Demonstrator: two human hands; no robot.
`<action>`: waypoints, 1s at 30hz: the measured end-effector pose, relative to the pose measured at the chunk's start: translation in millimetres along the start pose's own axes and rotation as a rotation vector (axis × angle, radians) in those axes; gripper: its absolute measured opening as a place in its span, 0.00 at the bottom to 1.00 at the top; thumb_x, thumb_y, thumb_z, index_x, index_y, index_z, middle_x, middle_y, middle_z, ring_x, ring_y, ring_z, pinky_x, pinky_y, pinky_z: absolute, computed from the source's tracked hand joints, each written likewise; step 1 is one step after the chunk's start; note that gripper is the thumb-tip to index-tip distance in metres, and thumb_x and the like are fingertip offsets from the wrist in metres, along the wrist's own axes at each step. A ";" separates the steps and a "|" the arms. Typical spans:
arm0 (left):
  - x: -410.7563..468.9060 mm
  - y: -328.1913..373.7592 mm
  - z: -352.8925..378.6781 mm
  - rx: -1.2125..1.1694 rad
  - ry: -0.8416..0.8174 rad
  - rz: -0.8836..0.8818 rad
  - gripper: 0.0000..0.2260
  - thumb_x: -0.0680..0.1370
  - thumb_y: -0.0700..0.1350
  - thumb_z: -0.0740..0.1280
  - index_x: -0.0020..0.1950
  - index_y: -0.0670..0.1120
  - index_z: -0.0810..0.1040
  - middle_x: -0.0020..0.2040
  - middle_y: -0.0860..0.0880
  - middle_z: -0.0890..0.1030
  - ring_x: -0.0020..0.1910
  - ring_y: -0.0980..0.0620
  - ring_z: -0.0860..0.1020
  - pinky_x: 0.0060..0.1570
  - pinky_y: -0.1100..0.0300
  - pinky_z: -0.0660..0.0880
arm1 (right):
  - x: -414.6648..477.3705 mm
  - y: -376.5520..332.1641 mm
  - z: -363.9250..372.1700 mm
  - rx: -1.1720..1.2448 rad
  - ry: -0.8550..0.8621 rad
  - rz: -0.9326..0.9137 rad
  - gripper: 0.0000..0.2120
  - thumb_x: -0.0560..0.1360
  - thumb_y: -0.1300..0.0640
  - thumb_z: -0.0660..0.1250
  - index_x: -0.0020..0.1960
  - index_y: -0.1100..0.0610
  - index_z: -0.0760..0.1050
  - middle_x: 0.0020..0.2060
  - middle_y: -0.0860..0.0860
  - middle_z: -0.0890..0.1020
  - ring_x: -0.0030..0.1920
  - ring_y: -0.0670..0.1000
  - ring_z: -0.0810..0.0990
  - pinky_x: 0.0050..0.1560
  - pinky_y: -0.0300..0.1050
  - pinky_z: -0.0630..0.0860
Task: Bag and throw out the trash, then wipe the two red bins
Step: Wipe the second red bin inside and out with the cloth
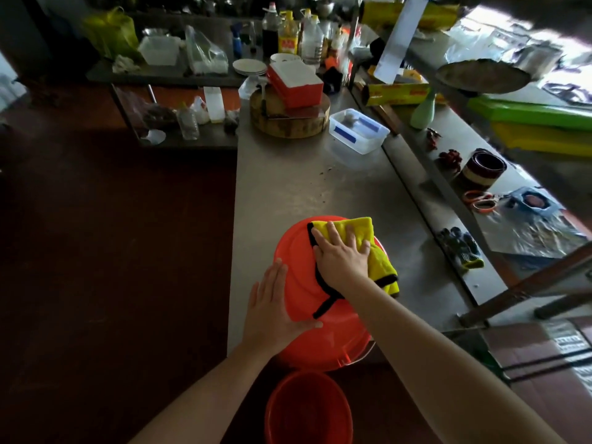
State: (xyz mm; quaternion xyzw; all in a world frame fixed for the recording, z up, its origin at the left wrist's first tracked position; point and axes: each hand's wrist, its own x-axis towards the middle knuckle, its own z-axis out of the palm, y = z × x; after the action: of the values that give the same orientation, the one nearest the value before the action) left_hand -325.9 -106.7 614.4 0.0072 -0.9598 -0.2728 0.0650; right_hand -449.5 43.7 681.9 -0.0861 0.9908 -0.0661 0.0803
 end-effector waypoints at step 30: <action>1.0 1.0 1.7 -0.015 0.013 0.008 0.62 0.62 0.82 0.64 0.83 0.48 0.46 0.83 0.52 0.44 0.81 0.53 0.47 0.75 0.39 0.59 | -14.5 16.0 -2.6 0.018 0.032 0.000 0.25 0.83 0.39 0.47 0.80 0.36 0.52 0.82 0.46 0.51 0.81 0.59 0.47 0.77 0.68 0.45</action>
State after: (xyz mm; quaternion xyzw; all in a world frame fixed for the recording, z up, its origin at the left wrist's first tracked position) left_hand -327.1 -105.0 613.7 0.0046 -0.9574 -0.2796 0.0724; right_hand -438.4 62.3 684.3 -0.0842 0.9914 -0.0766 0.0651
